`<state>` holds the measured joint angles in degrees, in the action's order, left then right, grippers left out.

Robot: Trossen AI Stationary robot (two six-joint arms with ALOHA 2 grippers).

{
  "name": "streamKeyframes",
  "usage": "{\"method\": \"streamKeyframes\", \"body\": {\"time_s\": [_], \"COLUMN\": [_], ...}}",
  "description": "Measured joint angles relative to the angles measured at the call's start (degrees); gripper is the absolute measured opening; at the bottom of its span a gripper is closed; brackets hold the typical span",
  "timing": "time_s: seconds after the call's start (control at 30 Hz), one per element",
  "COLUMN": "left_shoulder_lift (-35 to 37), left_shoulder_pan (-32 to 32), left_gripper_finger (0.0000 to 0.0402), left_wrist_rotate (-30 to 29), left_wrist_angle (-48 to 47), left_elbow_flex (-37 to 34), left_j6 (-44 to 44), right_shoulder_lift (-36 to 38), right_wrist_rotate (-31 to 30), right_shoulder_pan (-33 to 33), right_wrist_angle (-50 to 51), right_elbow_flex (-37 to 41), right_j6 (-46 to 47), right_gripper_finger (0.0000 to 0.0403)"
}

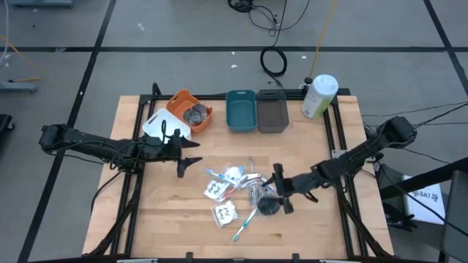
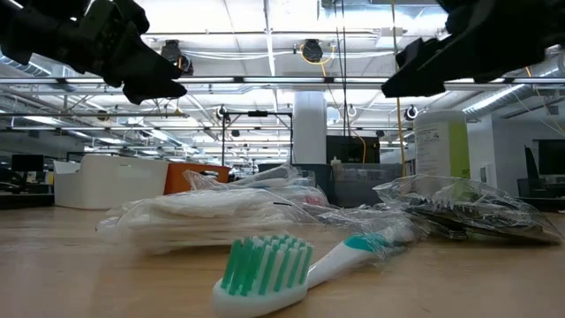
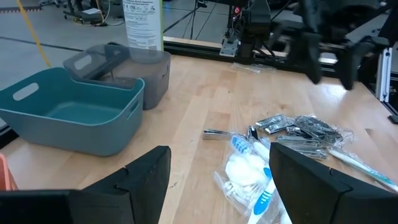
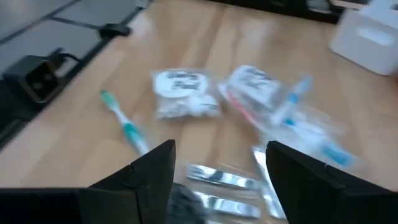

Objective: Pick & Place Travel size toiletries
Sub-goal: Put the black hairbrush into the orange bin

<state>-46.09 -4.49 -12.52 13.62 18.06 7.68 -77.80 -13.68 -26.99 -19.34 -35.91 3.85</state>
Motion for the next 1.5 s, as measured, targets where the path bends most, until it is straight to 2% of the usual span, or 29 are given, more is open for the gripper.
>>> {"method": "streamKeyframes", "body": {"time_s": [0.17, 0.4, 0.57, 0.8, 1.0, 1.33, 1.5], "left_shoulder_lift": [-0.02, -0.02, -0.02, 0.00, -0.02, -0.02, -0.02], "left_shoulder_pan": [0.00, 0.00, 0.00, 0.00, 0.00, 0.00, 0.00], "left_gripper_finger": [0.0269, 0.0269, 0.0269, 0.0269, 0.0269, 0.0269, 0.0269], "left_wrist_rotate": [-0.02, -0.04, -0.04, -0.04, -0.04, -0.04, -0.04], "left_wrist_angle": [-0.02, -0.03, -0.02, 0.05, -0.02, 0.00, -0.02], "left_elbow_flex": [0.00, 0.00, 0.00, -0.02, -0.02, -0.02, -0.02], "left_j6": [0.02, 0.02, 0.02, 0.04, 0.04, 0.07, 0.07], "right_shoulder_lift": [-4.28, -12.79, -18.45, -22.90, -25.23, -29.32, -29.33], "right_wrist_rotate": [-0.16, -6.68, -9.17, -11.42, -19.31, -21.25, -20.99], "right_shoulder_pan": [-3.24, -8.13, -10.49, -13.29, -15.57, -16.79, -17.30], "right_wrist_angle": [-0.45, 12.58, 14.58, 15.02, 17.14, 24.12, 24.34], "right_elbow_flex": [-2.12, -12.39, -16.32, -17.02, -17.02, -17.24, -17.20], "right_j6": [2.58, 7.13, 10.89, 19.39, 20.96, 34.66, 38.19], "right_gripper_finger": [0.0238, 0.0243, 0.0246, 0.0247, 0.0247, 0.0246, 0.0217]}}
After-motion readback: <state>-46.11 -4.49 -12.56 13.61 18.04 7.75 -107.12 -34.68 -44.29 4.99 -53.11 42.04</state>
